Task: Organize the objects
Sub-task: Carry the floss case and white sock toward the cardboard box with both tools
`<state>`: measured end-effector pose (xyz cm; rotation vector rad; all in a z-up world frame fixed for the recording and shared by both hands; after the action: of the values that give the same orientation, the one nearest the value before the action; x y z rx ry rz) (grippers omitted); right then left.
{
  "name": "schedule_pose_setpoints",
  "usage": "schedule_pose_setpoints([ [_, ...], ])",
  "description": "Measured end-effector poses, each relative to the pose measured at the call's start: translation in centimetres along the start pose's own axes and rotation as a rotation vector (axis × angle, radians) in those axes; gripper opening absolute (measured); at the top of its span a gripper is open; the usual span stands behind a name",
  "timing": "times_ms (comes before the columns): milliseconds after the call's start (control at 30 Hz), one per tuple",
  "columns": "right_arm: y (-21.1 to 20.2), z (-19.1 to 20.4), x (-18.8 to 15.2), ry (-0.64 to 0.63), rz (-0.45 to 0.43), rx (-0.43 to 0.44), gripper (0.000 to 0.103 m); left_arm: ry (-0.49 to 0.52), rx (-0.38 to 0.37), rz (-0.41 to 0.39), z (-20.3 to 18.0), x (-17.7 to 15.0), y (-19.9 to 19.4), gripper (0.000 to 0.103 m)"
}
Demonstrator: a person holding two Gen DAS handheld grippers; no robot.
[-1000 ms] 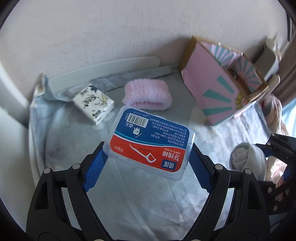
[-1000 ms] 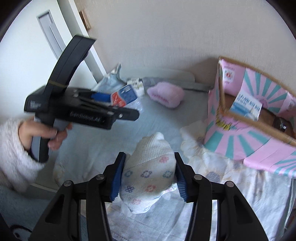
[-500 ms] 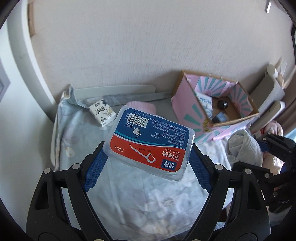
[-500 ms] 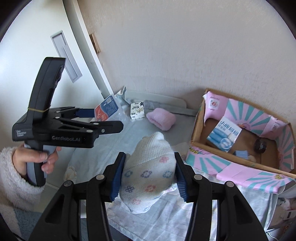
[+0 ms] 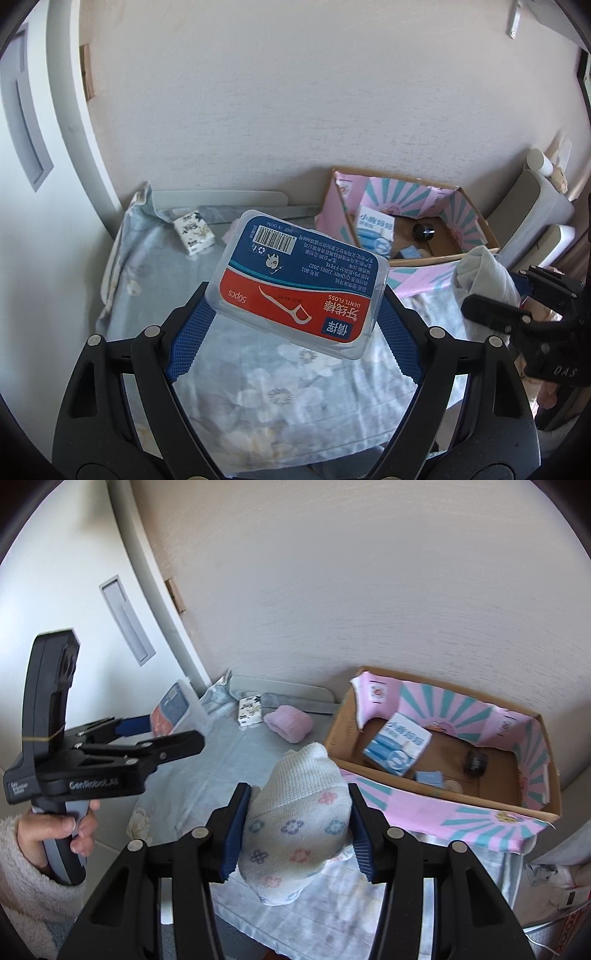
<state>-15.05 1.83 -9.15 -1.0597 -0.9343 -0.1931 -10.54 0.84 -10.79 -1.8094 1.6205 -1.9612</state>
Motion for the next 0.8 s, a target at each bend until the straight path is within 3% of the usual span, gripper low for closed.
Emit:
schedule_pose_setpoints([
  [467,-5.0,-5.7,-2.2,0.039,-0.02,-0.047,0.047,-0.056,0.009,-0.038,-6.0,-2.0,-1.7,0.084],
  [800,-6.7,-7.7,-3.7,0.019,-0.006,-0.048,0.047,-0.082,-0.006,-0.037,-9.7,-3.2,-1.5,0.084],
])
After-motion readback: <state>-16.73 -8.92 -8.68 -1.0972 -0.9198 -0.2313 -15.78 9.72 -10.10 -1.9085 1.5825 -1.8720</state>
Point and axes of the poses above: each gripper's, at about its wrist camera, not at the fingertips, and y roughly the way its jaws point, z to its left, x to its top, the point moved 7 cm from there along y, roughly the way its jaws point, and after that the axes turned 7 degrees about -z, right-handed, at the moved point
